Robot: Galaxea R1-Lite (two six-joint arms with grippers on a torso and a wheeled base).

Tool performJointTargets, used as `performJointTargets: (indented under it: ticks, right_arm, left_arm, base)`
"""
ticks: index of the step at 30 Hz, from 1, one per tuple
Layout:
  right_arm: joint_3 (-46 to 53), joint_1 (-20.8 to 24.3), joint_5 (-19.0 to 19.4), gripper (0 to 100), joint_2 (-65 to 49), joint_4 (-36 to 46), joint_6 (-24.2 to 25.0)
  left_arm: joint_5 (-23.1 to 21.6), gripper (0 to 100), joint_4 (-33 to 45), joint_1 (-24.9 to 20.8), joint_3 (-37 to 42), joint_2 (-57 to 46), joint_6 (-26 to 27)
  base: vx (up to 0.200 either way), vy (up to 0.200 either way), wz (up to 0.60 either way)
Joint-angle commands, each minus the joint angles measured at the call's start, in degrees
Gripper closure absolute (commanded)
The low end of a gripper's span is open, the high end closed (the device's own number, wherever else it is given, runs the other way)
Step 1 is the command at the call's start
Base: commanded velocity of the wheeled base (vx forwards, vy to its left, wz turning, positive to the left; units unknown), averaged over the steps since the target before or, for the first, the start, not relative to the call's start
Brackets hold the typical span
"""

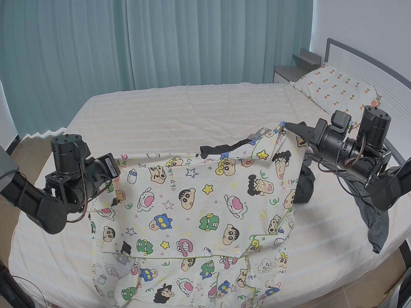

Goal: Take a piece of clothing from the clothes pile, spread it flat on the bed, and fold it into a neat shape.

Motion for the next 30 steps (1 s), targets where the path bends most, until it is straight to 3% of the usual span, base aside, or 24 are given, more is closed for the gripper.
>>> performJointTargets:
  ticks: [1,12,16,21,24,25,30]
  right_arm:
    - [-0.2,-1.0,0.1,100,4.3,-1.2,0.0]
    - [-5.0,-1.4,0.0,100,18.8,-5.0,0.0]
    - [-8.7,-1.7,-0.3,100,24.3,-5.0,0.4]
    - [-15.3,-2.6,-3.9,100,31.8,-4.4,0.9]
    - [-16.3,-2.4,-3.9,100,34.4,-4.2,1.0]
    - [-16.4,-2.4,-3.9,0,34.6,-4.2,1.0]
    - [-21.0,-2.4,-4.0,0,38.3,-2.7,1.3]
  left_arm:
    - [0.0,100,-0.7,0.0,-1.2,5.1,0.0]
    - [0.5,100,-3.5,1.5,-8.0,17.6,-0.4]
    - [3.2,100,-3.6,2.3,-11.7,23.1,-0.4]
    - [5.1,100,-3.8,2.9,-17.2,30.4,-0.4]
    - [5.2,100,-3.9,3.1,-19.2,32.9,-0.4]
    - [5.1,100,-3.9,3.1,-19.6,33.2,-0.4]
    - [5.3,100,-3.9,4.1,-24.8,37.7,-0.6]
  base:
    - [0.000,0.000,0.00]
    - [0.000,0.000,0.00]
    - [0.000,0.000,0.00]
    - [0.000,0.000,0.00]
    - [0.000,0.000,0.00]
    - [0.000,0.000,0.00]
    - [0.000,0.000,0.00]
